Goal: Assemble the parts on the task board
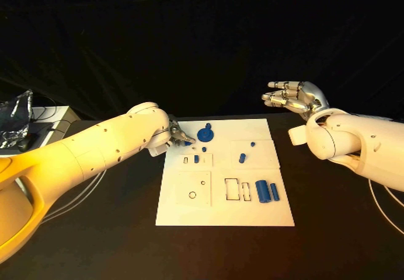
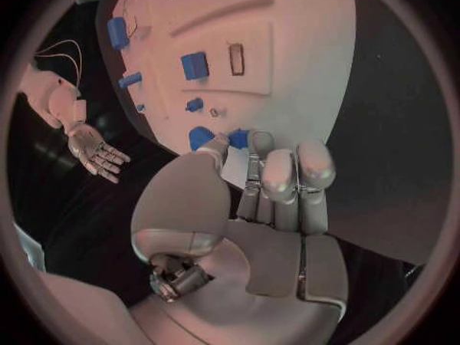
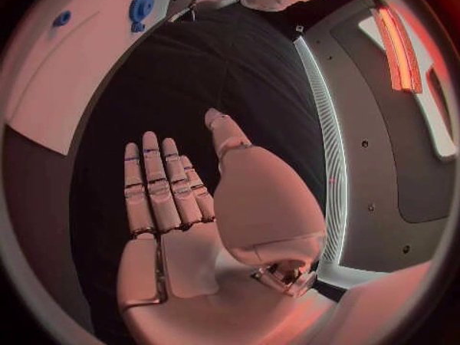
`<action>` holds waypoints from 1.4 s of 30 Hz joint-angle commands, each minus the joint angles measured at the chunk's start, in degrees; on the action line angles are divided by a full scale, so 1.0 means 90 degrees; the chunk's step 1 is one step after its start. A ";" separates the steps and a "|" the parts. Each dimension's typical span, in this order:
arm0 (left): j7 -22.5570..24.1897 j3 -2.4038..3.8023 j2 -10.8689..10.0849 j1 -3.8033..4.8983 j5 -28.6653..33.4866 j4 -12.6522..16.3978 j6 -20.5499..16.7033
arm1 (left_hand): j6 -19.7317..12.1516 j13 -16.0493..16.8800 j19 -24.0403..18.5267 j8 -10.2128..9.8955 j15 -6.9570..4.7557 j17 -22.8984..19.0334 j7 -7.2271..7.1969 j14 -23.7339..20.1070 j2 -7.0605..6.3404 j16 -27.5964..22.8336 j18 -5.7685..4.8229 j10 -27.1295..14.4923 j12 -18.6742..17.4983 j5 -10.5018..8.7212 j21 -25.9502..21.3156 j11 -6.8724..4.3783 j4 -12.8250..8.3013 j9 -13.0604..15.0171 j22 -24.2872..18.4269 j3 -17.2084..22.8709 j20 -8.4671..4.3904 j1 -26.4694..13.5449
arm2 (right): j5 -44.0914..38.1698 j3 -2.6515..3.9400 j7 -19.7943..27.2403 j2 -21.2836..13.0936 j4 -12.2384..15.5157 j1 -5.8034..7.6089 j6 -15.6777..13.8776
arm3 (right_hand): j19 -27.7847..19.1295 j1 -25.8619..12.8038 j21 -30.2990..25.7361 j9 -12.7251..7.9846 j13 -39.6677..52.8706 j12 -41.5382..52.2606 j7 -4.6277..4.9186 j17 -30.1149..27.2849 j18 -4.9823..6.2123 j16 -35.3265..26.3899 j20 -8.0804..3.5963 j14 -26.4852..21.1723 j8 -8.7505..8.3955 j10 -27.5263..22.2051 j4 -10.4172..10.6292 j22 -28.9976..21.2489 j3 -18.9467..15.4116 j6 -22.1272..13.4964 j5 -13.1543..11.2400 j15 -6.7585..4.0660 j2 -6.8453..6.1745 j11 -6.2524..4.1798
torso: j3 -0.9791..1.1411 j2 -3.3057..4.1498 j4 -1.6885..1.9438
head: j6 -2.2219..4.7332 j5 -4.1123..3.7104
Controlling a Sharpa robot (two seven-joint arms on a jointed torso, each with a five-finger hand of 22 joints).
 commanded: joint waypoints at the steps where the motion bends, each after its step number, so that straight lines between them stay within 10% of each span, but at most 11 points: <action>1: -0.0096 -0.0055 -0.0016 -0.0099 0.0255 0.0011 0.0294 | -0.0042 -0.0018 -0.0016 -0.0148 0.0003 -0.0019 0.0013 -0.0058 0.0026 -0.0005 0.0043 -0.0068 0.0048 0.0040 -0.0045 0.0009 -0.1399 -0.1009 0.0490 0.1519 0.0030 -0.0052 | -0.0022 0.0003 0.0047 -0.0003 -0.0005 0.0002 0.0111 | -0.0028 -0.0021 -0.0013 0.0001 0.0001 -0.0023 0.0354 -0.0007 -0.0010 -0.0026 -0.0031 0.0039 -0.0027 0.0040 -0.0027 -0.0007 -0.0020 0.0031 0.0014 0.0002 0.0018 0.0016 | 0.0005 0.0007 -0.0009 | 0.0012 0.0017; 14: -0.0146 -0.0052 -0.0147 -0.0098 0.0444 0.0100 0.0544 | -0.0302 -0.0083 -0.0076 -0.0054 0.0058 -0.0140 0.0138 -0.0145 0.0025 0.0005 0.0094 -0.0200 0.0110 0.0055 -0.0132 0.0076 -0.1685 -0.1009 0.0481 0.2707 0.0086 -0.0525 | -0.0022 0.0003 0.0046 -0.0015 -0.0009 0.0002 0.0124 | -0.0041 -0.0036 -0.0015 0.0001 0.0000 -0.0024 0.0356 -0.0007 -0.0012 -0.0025 -0.0029 0.0034 -0.0027 0.0023 -0.0027 -0.0008 -0.0026 0.0022 0.0018 0.0004 0.0011 0.0019 | 0.0007 0.0005 -0.0005 | 0.0013 0.0033; 42: -0.0145 0.0026 -0.0414 -0.0096 0.0886 0.0313 0.0749 | -0.0373 -0.0162 -0.0186 -0.0200 0.0135 -0.0307 0.0294 -0.0299 0.0003 0.0032 0.0167 -0.0426 0.0213 0.0097 -0.0268 0.0165 -0.1867 -0.1275 0.0463 0.3460 0.0165 -0.0779 | -0.0022 0.0003 0.0051 -0.0044 -0.0019 0.0001 0.0142 | -0.0057 -0.0050 -0.0017 0.0000 0.0000 -0.0024 0.0359 -0.0007 -0.0013 -0.0025 -0.0027 0.0027 -0.0028 0.0007 -0.0016 -0.0009 -0.0032 0.0004 0.0043 0.0006 0.0003 0.0020 | 0.0007 0.0008 -0.0002 | 0.0039 0.0067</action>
